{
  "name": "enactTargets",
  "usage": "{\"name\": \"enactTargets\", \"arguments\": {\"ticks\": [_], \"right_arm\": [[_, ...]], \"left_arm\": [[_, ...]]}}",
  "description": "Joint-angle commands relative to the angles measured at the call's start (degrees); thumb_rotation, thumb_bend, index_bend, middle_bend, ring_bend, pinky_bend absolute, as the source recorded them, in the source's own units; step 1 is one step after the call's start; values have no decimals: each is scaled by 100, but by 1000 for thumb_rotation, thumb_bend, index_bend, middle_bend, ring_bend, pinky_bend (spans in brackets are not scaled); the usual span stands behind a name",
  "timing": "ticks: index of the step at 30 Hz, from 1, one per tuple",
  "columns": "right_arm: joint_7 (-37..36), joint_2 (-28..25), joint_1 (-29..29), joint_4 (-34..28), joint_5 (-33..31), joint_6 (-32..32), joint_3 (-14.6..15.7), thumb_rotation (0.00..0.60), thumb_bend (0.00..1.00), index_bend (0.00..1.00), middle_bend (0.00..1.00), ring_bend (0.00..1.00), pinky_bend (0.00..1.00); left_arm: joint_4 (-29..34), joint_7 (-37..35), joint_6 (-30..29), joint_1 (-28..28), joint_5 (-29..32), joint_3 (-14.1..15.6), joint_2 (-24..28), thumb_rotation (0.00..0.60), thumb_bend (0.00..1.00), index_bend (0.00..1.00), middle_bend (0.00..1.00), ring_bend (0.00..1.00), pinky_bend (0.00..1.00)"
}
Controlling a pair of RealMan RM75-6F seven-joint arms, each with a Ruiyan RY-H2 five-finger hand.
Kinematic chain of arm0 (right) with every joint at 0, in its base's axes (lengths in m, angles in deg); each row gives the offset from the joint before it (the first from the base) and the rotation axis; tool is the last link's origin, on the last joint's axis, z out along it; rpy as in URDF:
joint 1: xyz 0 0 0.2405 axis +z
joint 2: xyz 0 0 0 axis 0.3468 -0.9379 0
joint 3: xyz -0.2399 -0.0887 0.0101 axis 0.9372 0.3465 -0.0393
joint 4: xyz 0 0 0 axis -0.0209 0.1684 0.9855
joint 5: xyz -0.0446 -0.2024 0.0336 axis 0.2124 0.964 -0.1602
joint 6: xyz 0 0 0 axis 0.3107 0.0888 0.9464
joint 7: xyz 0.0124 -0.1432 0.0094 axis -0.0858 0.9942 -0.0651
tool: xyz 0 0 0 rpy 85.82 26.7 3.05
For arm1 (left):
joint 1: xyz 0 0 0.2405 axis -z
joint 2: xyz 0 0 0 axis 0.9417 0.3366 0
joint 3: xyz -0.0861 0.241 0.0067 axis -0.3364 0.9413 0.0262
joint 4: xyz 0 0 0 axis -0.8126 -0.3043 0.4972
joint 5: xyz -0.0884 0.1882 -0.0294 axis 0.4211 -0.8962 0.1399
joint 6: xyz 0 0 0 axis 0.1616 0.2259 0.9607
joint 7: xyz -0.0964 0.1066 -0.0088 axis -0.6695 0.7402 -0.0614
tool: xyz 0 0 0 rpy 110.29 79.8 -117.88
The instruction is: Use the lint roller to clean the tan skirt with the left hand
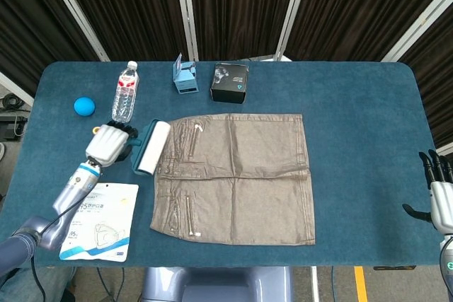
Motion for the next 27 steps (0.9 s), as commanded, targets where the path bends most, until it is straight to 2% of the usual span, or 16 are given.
{"name": "enactTargets", "arguments": {"ticks": [1, 3, 8, 19, 27], "right_arm": [[-21, -6, 13, 9, -29, -32, -8, 600, 0, 0, 0, 0, 0], [-72, -20, 29, 25, -123, -80, -48, 600, 0, 0, 0, 0, 0], [-145, -48, 49, 57, -246, -159, -85, 600, 0, 0, 0, 0, 0], [-361, -92, 72, 222, -494, -357, -136, 600, 0, 0, 0, 0, 0], [-561, -152, 79, 283, -617, -449, -194, 600, 0, 0, 0, 0, 0]], "left_arm": [[692, 799, 260, 340, 120, -187, 379, 600, 708, 512, 429, 358, 422], [915, 1385, 514, 653, 103, -250, 347, 600, 709, 513, 430, 358, 423], [980, 2169, 840, 908, 462, -307, 127, 600, 732, 512, 431, 359, 424], [529, 2650, 1124, 1188, 689, -136, -399, 600, 744, 518, 434, 360, 424], [522, 2885, 1190, 1446, 610, -94, -632, 600, 761, 528, 439, 366, 424]]}}
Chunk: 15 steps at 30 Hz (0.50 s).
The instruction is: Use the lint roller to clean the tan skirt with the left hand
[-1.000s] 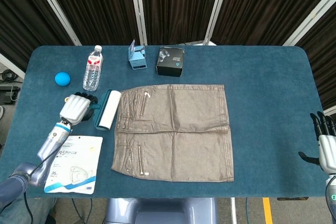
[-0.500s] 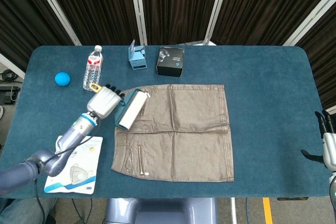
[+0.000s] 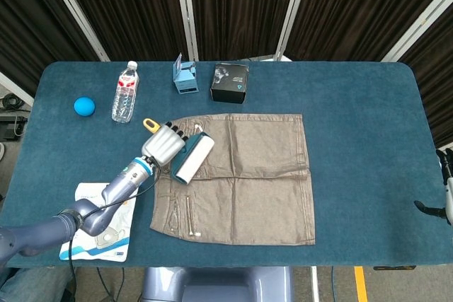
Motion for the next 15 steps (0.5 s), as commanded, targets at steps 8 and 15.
{"name": "enactTargets", "arguments": {"ticks": [8, 15], "right_arm": [[-297, -105, -2, 58, -62, -101, -52, 600, 0, 0, 0, 0, 0], [-518, -173, -58, 99, -78, -83, -71, 600, 0, 0, 0, 0, 0]], "left_arm": [[307, 751, 131, 459, 66, -35, -468, 600, 762, 535, 442, 368, 426], [527, 1243, 197, 754, 117, -29, -919, 600, 762, 540, 445, 371, 429]]}}
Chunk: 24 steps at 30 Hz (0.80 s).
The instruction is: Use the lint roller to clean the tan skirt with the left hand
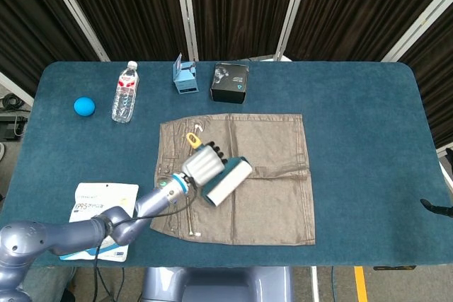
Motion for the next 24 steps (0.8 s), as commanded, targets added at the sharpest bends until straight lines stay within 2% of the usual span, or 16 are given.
{"name": "enactTargets", "arguments": {"ticks": [1, 14, 24], "right_arm": [[-85, -39, -35, 7, -1, 30, -11, 600, 0, 0, 0, 0, 0], [-166, -96, -94, -12, 41, 104, 0, 600, 0, 0, 0, 0, 0], [-128, -79, -86, -12, 50, 117, 1, 600, 0, 0, 0, 0, 0]], "left_arm": [[112, 226, 35, 146, 44, 13, -196, 600, 762, 541, 446, 372, 429], [216, 750, 37, 330, 94, 220, -409, 600, 761, 550, 450, 376, 434], [98, 686, -115, 141, 129, 417, 54, 600, 761, 552, 452, 379, 436]]}}
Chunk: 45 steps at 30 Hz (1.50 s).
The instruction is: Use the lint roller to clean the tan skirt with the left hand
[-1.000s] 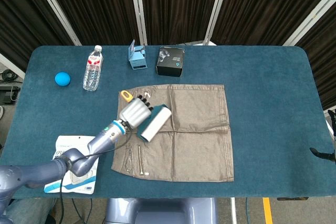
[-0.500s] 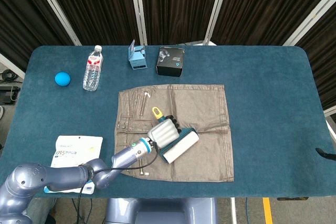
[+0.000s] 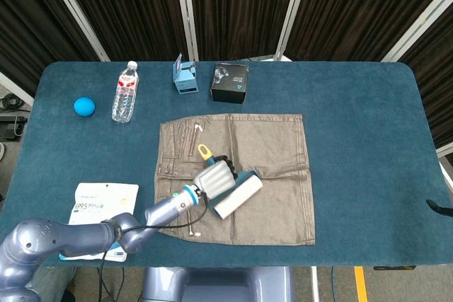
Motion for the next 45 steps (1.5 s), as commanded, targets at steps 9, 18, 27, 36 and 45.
{"name": "enactTargets", "arguments": {"ticks": [9, 18, 27, 36, 45], "right_arm": [[33, 0, 17, -75, 13, -27, 15, 600, 0, 0, 0, 0, 0], [131, 21, 41, -117, 14, -19, 20, 600, 0, 0, 0, 0, 0], [155, 30, 49, -129, -8, -16, 15, 600, 0, 0, 0, 0, 0], [99, 7, 42, -142, -17, -11, 1, 600, 0, 0, 0, 0, 0], [-67, -50, 10, -111, -8, 2, -20, 600, 0, 0, 0, 0, 0]], "left_arm": [[-223, -498, -212, -445, 129, 237, 617, 600, 762, 552, 452, 380, 436], [-599, -841, -258, -686, -12, 468, 929, 600, 763, 552, 452, 380, 437], [-728, -963, -290, -744, -152, 499, 1013, 600, 763, 552, 453, 380, 437], [-562, -778, -252, -572, -310, 417, 793, 600, 763, 552, 452, 380, 437], [-297, -297, -86, -323, -239, 253, 191, 600, 765, 552, 453, 379, 437]]}}
